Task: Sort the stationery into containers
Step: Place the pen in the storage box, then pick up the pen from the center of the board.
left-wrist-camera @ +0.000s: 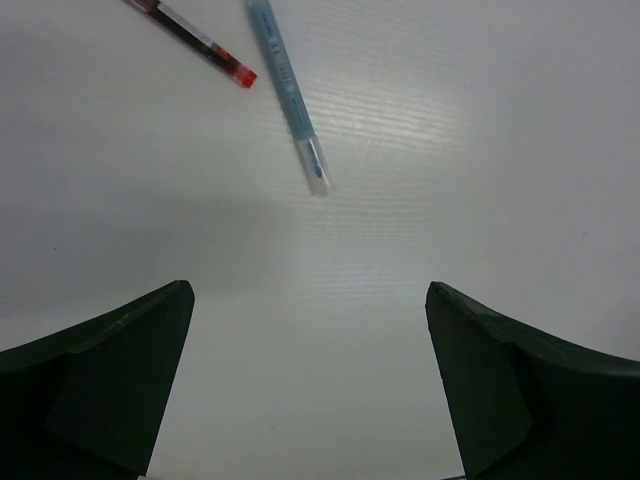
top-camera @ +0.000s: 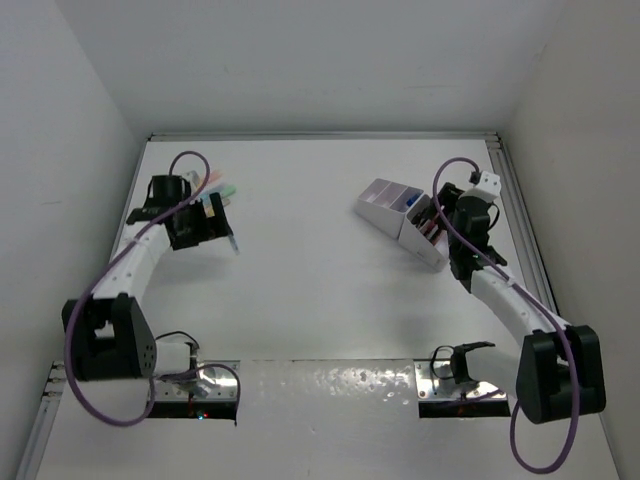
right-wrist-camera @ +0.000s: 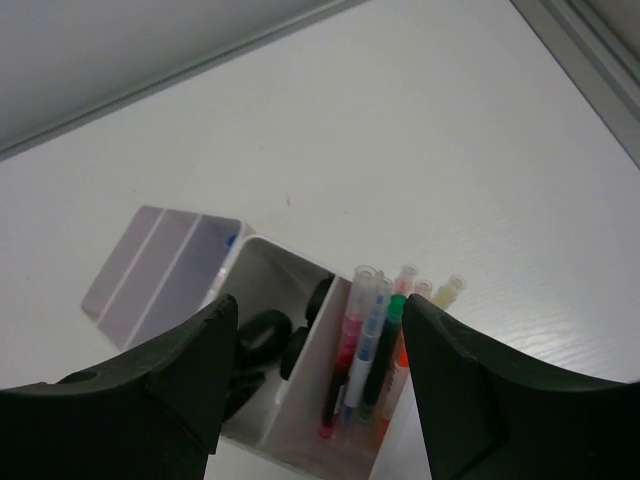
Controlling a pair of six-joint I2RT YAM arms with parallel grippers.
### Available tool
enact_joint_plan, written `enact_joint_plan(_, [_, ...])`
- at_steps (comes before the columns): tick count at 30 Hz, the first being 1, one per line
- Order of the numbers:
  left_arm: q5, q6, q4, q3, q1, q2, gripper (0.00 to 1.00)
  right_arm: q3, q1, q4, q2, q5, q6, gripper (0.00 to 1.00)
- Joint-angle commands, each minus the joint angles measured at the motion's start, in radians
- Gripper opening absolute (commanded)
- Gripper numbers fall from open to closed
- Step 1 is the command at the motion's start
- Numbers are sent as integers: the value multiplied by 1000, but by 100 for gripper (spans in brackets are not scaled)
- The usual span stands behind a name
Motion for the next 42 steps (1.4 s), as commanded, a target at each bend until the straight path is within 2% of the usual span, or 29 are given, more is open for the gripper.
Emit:
enact_joint_plan(1, [-48,-14,-82,181,31,155,100,90,31,-83,-61,50,-72,66])
enact_joint_plan(3, [-24,-35,-128,285,60,244,100,96,41,-101,-90,53,-72,66])
enact_joint_plan(5, [-2,-58,-120,322,78,333,98,94,62,-106,-109,55,-72,66])
enact_joint_plan(6, [13,-68,-98,344,88,352,91,93,68,-108,-116,58,-75,66])
enact_joint_plan(8, [7,-80,-84,359,86,410,82,87,91,-114,-142,73,-78,67])
enact_joint_plan(9, [-13,-85,-78,376,92,425,71,84,97,-117,-150,81,-80,67])
enact_joint_plan(11, [-27,-92,-67,393,98,487,63,82,113,-118,-164,94,-88,67])
enact_joint_plan(12, [-34,-94,-58,414,104,502,52,83,117,-117,-165,108,-89,67])
enact_joint_plan(13, [-42,-95,-48,422,105,537,49,91,123,-120,-165,114,-89,67])
enact_joint_plan(17, [-80,-108,0,439,97,587,46,108,142,-132,-158,148,-86,67])
enact_joint_plan(26, [-148,-123,48,455,82,677,55,128,176,-155,-144,150,-137,67])
enact_joint_plan(29, [-178,-123,49,457,77,702,55,110,191,-140,-161,154,-149,68])
enact_joint_plan(31, [-186,-125,51,464,77,722,47,99,193,-141,-178,159,-155,68])
enact_joint_plan(34, [-197,-117,45,473,75,732,44,90,197,-154,-204,166,-170,68])
enact_joint_plan(36, [-197,-120,23,465,84,729,37,77,199,-157,-227,171,-177,68])
enact_joint_plan(37, [-194,-132,12,461,95,729,29,74,199,-157,-236,170,-180,68])
enact_joint_plan(42, [-179,-131,-32,404,146,706,15,67,205,-161,-290,168,-196,68])
